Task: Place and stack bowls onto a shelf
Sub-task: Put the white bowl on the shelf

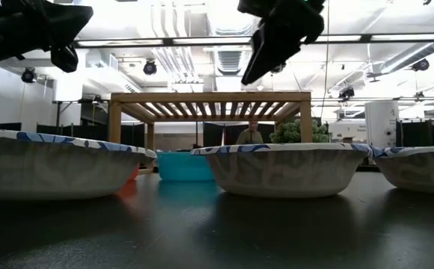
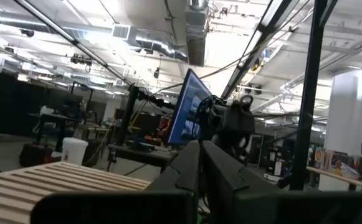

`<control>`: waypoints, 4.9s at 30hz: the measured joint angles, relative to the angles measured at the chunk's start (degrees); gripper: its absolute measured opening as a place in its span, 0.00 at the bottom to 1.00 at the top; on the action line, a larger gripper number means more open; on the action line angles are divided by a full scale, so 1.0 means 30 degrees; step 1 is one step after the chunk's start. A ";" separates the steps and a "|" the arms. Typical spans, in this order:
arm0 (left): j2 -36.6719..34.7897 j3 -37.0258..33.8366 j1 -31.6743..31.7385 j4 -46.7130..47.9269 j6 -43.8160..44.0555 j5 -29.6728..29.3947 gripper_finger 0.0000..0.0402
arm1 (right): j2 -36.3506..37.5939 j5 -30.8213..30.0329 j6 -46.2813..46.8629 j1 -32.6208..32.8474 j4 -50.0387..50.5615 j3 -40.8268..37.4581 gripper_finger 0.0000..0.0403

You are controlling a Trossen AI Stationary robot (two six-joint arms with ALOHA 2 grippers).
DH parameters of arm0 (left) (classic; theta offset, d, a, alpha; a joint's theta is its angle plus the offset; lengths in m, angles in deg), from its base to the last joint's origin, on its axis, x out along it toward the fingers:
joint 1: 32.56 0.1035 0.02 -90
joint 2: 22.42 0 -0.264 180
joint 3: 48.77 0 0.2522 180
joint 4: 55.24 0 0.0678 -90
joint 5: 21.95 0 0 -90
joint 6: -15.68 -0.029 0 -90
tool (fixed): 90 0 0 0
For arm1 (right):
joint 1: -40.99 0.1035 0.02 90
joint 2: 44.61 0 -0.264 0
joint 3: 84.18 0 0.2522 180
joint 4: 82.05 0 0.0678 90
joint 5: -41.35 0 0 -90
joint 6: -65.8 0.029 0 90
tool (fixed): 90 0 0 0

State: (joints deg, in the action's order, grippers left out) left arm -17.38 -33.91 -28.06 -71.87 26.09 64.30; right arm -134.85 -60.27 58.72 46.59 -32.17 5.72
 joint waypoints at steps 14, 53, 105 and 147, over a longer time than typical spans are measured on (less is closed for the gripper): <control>0.0029 0.0000 0.0000 0.0271 0.0191 -0.0038 0.00 | -0.5801 0.1039 -0.1112 0.0190 0.3866 0.4955 0.54; 0.0036 0.0000 0.0000 0.0429 0.0192 -0.0079 0.00 | -0.7445 0.3869 -0.0314 0.0284 0.5443 0.5344 0.02; 0.0044 0.0000 0.0000 -0.0139 0.0199 -0.0124 0.00 | -0.3407 0.4368 0.8373 -1.1795 0.3878 0.9626 0.10; 0.0044 0.0000 0.0000 -0.0073 0.0192 -0.0124 0.00 | -0.3105 0.1204 0.6656 -0.9214 0.4458 0.8151 0.03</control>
State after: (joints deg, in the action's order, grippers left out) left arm -17.25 -33.91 -28.06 -72.09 26.67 63.93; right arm -144.16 -56.66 78.68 18.95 -18.79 30.17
